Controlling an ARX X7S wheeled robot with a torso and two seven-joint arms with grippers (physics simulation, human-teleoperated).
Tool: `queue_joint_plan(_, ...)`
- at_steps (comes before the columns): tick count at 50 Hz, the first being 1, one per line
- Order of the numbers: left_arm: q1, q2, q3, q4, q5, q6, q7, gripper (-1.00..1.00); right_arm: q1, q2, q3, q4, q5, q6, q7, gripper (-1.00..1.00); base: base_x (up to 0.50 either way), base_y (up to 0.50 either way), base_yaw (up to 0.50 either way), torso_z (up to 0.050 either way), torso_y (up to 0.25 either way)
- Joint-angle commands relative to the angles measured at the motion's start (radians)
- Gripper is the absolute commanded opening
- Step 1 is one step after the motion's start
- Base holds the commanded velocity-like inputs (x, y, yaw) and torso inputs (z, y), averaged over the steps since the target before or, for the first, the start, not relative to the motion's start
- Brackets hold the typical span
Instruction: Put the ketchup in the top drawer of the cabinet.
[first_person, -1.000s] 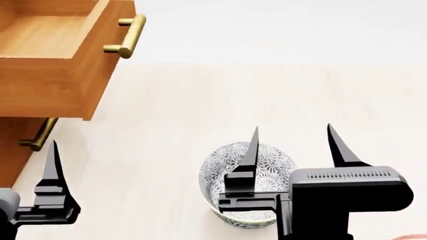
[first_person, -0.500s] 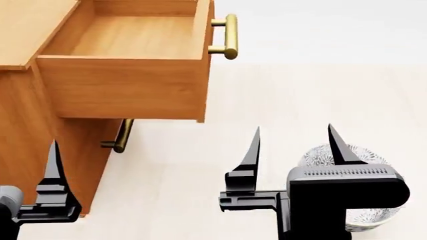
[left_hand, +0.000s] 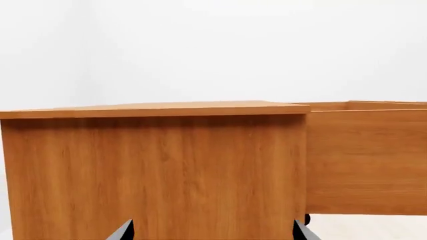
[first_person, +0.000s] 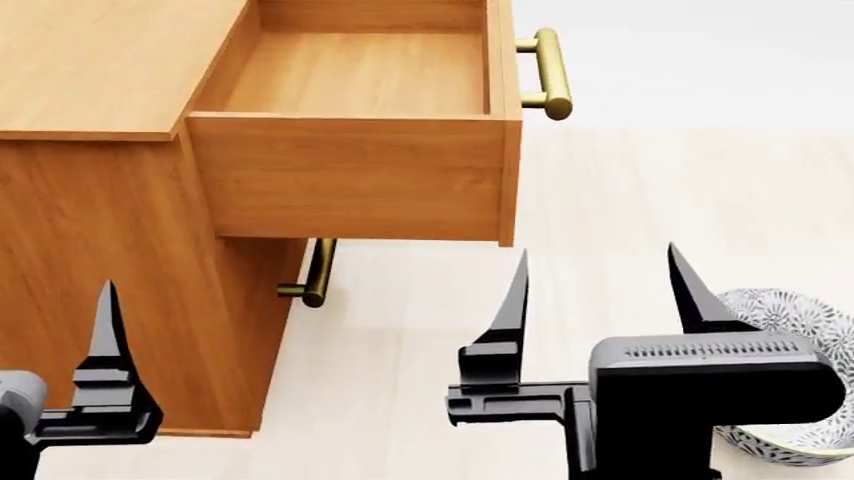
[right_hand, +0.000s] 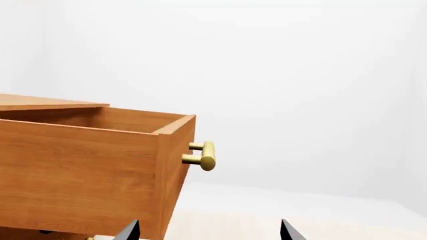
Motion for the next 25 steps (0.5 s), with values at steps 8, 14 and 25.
queue_joint_plan(8, -0.003, -0.008, 0.004, -0.037, 0.0, 0.029, -0.019, 1.0, -0.206, 0.187, 0.472, 0.152, 0.102, -0.209, -0.111, 1.0, 0.0, 0.0, 0.0, 0.0, 0.0)
queue_joint_plan(14, -0.001, -0.011, 0.007, -0.03, -0.001, 0.025, -0.025, 1.0, -0.208, 0.205, 0.459, 0.196, 0.089, -0.247, -0.135, 1.0, 0.0, 0.0, 0.0, 0.0, 0.0)
queue_joint_plan(25, -0.004, -0.018, 0.015, -0.031, -0.01, 0.026, -0.036, 1.0, -0.24, 0.21, 0.476, 0.247, 0.1, -0.294, -0.163, 1.0, 0.0, 0.0, 0.0, 0.0, 0.0)
